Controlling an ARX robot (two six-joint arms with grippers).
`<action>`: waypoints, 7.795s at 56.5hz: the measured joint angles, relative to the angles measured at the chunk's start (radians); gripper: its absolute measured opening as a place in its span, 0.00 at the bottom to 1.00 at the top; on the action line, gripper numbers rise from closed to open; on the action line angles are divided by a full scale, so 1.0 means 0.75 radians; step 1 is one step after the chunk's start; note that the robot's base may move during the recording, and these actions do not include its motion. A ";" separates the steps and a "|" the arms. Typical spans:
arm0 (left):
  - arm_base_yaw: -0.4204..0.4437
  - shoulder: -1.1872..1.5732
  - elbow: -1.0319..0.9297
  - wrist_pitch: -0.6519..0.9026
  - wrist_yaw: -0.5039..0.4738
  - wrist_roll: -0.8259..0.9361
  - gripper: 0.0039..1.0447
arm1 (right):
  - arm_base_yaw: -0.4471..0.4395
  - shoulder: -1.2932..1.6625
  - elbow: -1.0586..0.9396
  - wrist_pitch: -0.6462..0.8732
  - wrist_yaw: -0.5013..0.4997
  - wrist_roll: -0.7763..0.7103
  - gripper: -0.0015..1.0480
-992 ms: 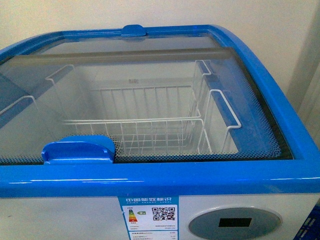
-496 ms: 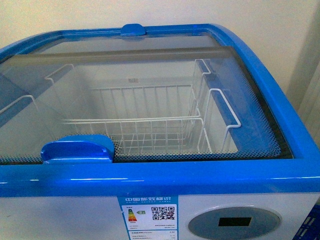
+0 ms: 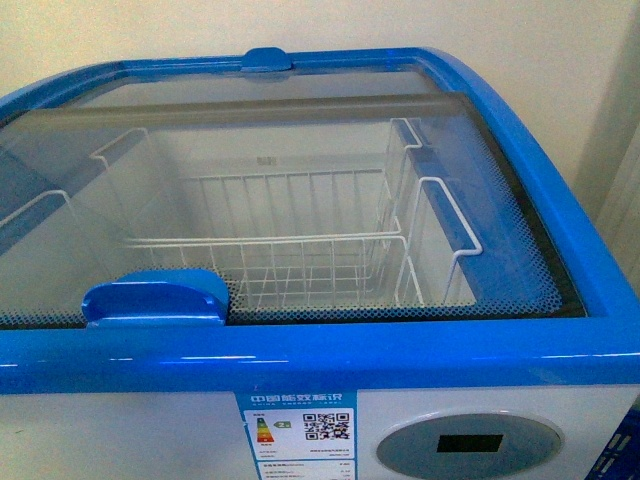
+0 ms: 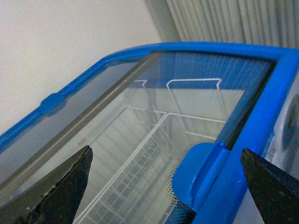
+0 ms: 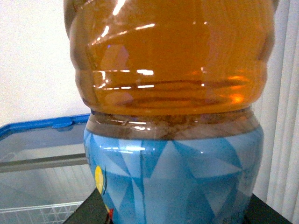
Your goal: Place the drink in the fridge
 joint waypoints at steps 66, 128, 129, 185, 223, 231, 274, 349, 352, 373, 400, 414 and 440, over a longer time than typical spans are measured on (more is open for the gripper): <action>-0.085 0.249 0.154 -0.437 -0.041 0.646 0.92 | 0.003 0.000 0.000 0.000 -0.001 0.000 0.36; -0.349 0.617 0.304 0.049 -0.267 0.499 0.92 | 0.003 -0.001 0.000 0.000 -0.001 0.000 0.36; -0.355 0.622 0.304 0.055 -0.274 0.481 0.92 | 0.003 -0.001 0.000 0.000 -0.001 0.000 0.36; -0.368 1.068 0.979 0.033 -0.635 0.387 0.92 | 0.003 0.000 0.000 0.000 0.001 0.000 0.36; -0.366 1.277 1.345 -0.080 -1.082 -0.237 0.93 | 0.004 -0.001 0.000 0.000 -0.001 0.000 0.36; -0.364 1.112 1.173 -0.085 -1.254 -0.389 0.93 | 0.004 0.000 0.000 0.000 0.004 0.000 0.36; -0.204 0.055 -0.107 0.242 -1.362 -0.800 0.30 | -0.047 0.065 0.129 -0.375 -0.264 -0.170 0.36; -0.202 -1.035 -0.472 -0.449 -1.354 -0.808 0.02 | 0.891 2.044 1.155 -0.119 0.099 -1.623 0.36; -0.202 -1.068 -0.472 -0.481 -1.354 -0.808 0.02 | 0.892 2.084 1.180 -0.119 0.113 -1.629 0.36; -0.202 -1.214 -0.472 -0.627 -1.354 -0.808 0.02 | 0.905 2.192 1.241 -0.054 0.162 -1.629 0.36; -0.202 -1.486 -0.471 -0.908 -1.355 -0.808 0.02 | 0.930 2.222 1.156 0.055 0.184 -1.659 0.36; -0.202 -1.491 -0.471 -0.911 -1.354 -0.808 0.02 | 0.913 2.178 1.117 0.080 0.075 -1.616 0.83; -0.202 -1.491 -0.471 -0.912 -1.354 -0.808 0.02 | 0.677 1.656 0.873 0.318 0.457 -0.695 0.92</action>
